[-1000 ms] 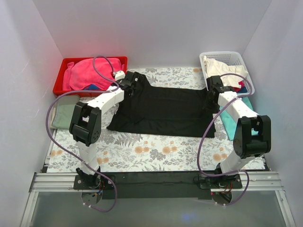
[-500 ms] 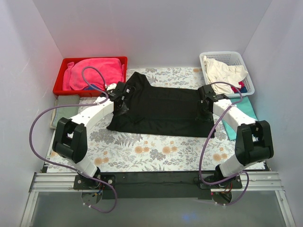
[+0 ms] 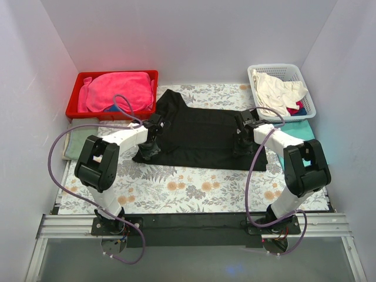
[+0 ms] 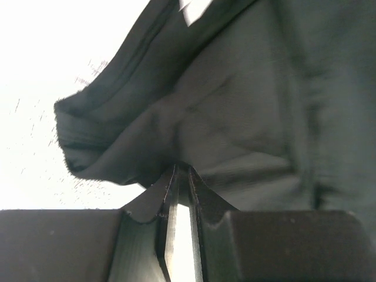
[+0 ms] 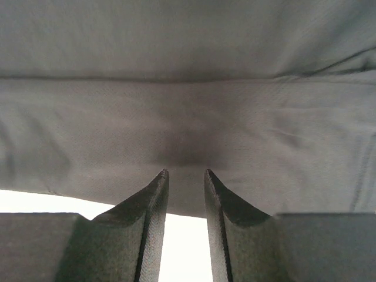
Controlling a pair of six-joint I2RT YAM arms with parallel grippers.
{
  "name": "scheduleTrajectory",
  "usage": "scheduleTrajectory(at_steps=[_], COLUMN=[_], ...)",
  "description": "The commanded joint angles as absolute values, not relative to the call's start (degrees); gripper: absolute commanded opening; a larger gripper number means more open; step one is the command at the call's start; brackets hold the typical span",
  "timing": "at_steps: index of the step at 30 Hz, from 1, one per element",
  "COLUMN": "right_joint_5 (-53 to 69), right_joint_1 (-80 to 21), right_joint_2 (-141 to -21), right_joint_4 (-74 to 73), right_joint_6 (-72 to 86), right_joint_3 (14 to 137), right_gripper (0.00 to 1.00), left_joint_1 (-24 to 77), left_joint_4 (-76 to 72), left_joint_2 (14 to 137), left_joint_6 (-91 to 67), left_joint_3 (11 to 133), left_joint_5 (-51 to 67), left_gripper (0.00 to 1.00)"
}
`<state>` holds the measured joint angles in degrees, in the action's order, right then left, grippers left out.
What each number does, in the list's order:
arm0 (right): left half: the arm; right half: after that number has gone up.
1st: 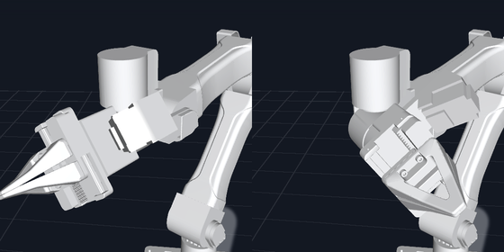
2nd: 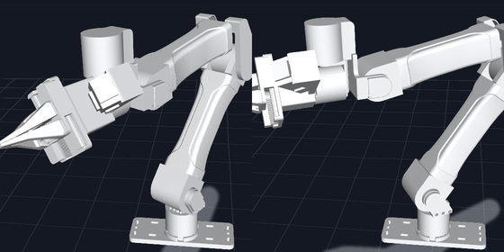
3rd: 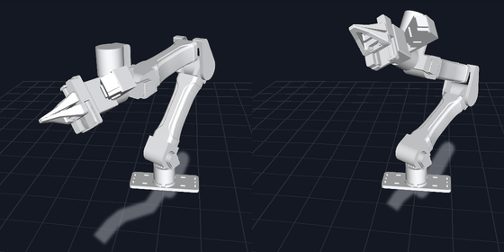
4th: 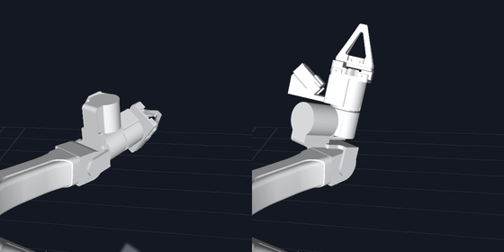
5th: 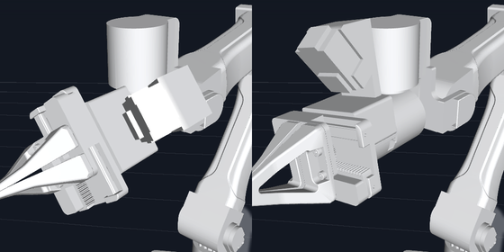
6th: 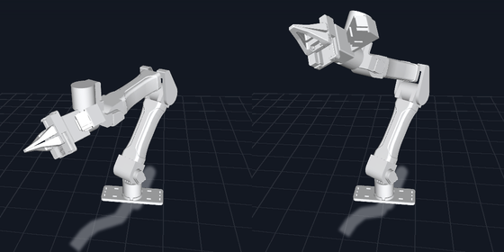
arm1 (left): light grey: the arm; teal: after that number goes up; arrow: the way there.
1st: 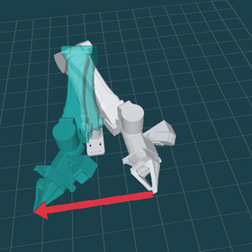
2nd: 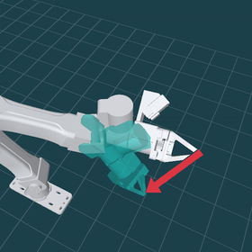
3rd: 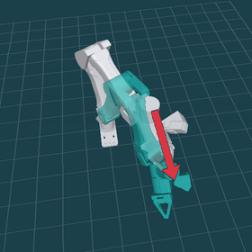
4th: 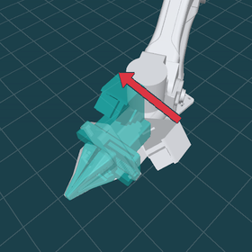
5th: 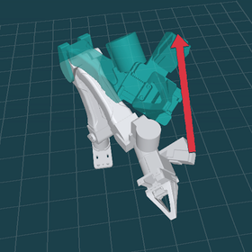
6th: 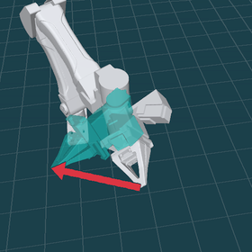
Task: Fold and stack the t-shirts
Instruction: Fold the flattened tshirt in 1/3 of the way
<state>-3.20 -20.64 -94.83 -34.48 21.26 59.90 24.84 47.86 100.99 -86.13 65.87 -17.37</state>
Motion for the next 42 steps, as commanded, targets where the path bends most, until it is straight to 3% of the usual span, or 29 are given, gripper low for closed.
scheduleTrajectory(at_steps=[1,14,28,36,42], right_joint_5=[-0.44,0.7,0.26,-4.83,-4.05], right_joint_1=[-21.0,-21.18,-21.44,-23.2,-32.33], right_joint_2=[-95.36,-94.49,-81.04,-74.98,-78.73], right_joint_4=[-33.57,-41.66,-48.42,-50.98,-46.16], right_joint_6=[21.0,22.5,25.13,26.28,26.72], right_joint_3=[57.58,49.49,39.11,49.38,59.23], right_gripper=[0.36,0.34,0.34,0.33,0.34], left_joint_1=[24.52,24.08,24.08,24.08,24.0], left_joint_4=[51.59,56.86,64.68,68.38,63.12], left_joint_2=[99.76,92.39,78.15,74.97,75.93], left_joint_6=[-89.9,-96.94,-99.76,-97.56,-93.0], left_joint_3=[63.55,53.97,45.7,55.18,62.14], left_joint_5=[-16.79,-13.01,-13.01,-18.01,-16.62], left_gripper=[0.11,0.08,0.07,0.08,0.09])
